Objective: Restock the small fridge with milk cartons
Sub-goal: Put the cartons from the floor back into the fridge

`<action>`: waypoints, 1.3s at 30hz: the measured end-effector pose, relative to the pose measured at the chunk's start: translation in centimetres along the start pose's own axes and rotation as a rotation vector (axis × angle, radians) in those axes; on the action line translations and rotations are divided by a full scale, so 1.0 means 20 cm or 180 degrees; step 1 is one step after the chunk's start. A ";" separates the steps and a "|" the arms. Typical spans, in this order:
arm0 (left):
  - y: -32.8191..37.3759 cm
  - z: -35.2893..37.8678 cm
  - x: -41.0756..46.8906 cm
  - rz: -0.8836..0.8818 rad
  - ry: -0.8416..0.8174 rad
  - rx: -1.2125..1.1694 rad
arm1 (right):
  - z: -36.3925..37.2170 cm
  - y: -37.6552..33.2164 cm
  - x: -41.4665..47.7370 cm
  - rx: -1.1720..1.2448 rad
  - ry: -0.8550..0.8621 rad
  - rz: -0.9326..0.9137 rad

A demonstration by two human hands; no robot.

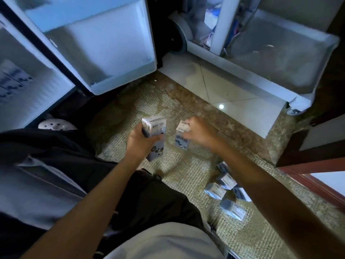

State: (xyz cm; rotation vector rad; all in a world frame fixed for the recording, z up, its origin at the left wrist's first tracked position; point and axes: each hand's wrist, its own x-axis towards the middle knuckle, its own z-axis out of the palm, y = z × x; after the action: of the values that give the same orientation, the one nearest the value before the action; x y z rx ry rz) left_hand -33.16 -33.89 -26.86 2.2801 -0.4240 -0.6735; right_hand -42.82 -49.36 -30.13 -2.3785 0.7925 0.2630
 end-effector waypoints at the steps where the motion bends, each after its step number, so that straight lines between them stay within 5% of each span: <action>1: 0.00 -0.05 0.01 -0.0010 0.0146 -0.0161 | -0.05 -0.08 0.02 0.0079 0.0113 -0.0110; 6: 0.02 -0.35 0.09 0.0016 0.0785 -0.0588 | -0.25 -0.53 0.13 0.0012 0.0732 -0.0649; 19: 0.01 -1.32 0.28 0.0426 0.1905 -0.0533 | -0.40 -1.59 0.41 0.0019 0.0860 -0.1891; 26: -0.16 -1.71 0.38 0.0386 0.2170 -0.0641 | -0.28 -2.01 0.60 -0.0397 0.0662 -0.2664; 39: -0.54 -2.09 0.68 -0.0084 0.2436 -0.0497 | -0.06 -2.62 1.03 -0.0650 0.1039 -0.3034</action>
State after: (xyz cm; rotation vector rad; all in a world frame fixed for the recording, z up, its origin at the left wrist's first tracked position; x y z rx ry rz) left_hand 3.05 -10.19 -13.54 2.1930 0.0297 0.1755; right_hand 5.05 -26.70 -10.98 -2.7295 -0.3140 -0.4633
